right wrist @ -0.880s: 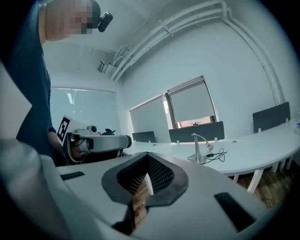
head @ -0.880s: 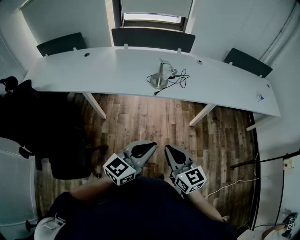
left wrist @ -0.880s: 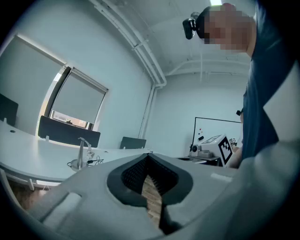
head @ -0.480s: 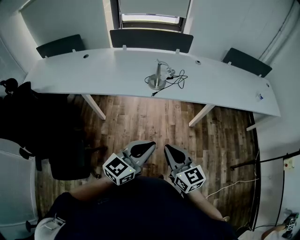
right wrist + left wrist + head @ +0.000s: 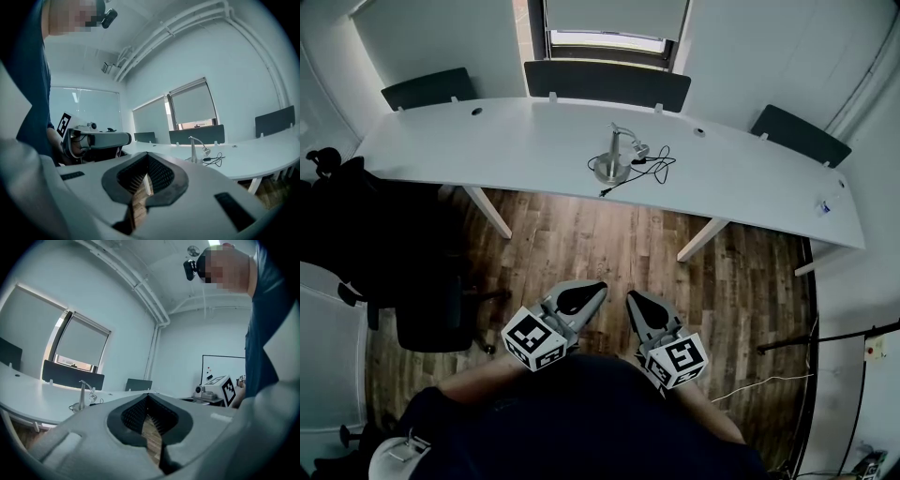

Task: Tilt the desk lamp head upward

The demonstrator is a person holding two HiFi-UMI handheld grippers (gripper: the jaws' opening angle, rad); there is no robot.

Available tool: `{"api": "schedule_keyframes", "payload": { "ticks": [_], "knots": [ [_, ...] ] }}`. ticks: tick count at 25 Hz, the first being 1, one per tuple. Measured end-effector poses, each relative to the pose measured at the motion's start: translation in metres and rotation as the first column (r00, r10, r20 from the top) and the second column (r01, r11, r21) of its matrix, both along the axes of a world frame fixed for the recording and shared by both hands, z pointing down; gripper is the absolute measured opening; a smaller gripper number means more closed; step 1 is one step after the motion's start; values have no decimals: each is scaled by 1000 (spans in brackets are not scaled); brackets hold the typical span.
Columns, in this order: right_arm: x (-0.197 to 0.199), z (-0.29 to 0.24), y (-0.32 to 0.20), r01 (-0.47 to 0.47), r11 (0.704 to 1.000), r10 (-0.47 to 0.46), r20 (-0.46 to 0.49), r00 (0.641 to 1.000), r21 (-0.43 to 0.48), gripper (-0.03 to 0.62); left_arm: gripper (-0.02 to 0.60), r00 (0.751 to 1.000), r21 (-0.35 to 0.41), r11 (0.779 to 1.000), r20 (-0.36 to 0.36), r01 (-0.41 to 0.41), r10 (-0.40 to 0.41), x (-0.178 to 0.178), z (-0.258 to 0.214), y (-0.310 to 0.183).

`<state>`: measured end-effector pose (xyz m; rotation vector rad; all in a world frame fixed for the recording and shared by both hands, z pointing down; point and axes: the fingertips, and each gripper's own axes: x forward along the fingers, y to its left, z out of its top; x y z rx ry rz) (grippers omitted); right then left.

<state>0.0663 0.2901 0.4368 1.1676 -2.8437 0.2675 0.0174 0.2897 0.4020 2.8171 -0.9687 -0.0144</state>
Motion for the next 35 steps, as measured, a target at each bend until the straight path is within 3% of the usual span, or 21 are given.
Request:
{"api": "schedule_keyframes", "payload": {
  "ticks": [6,15,23,35],
  "knots": [
    [26,10,-8,20,1000,-20,4,1000,-13,11,6,998,-16,998,-1,62,-62,15,9,-8],
    [26,15,-47,29,1000,-29,-16,999,0,11,6,998,-5,998,-17,66,-66,16,10,-52],
    [17,16,-131,-41,999,41,-53,998,-3,11,6,999,-5,1000,-38,18,-18,0,12,-147],
    [-27,-1,-283,-165,986,165,-72,984,-1,11,6,996,22,995,-1,-94,94,-48,6,-305]
  ]
}}
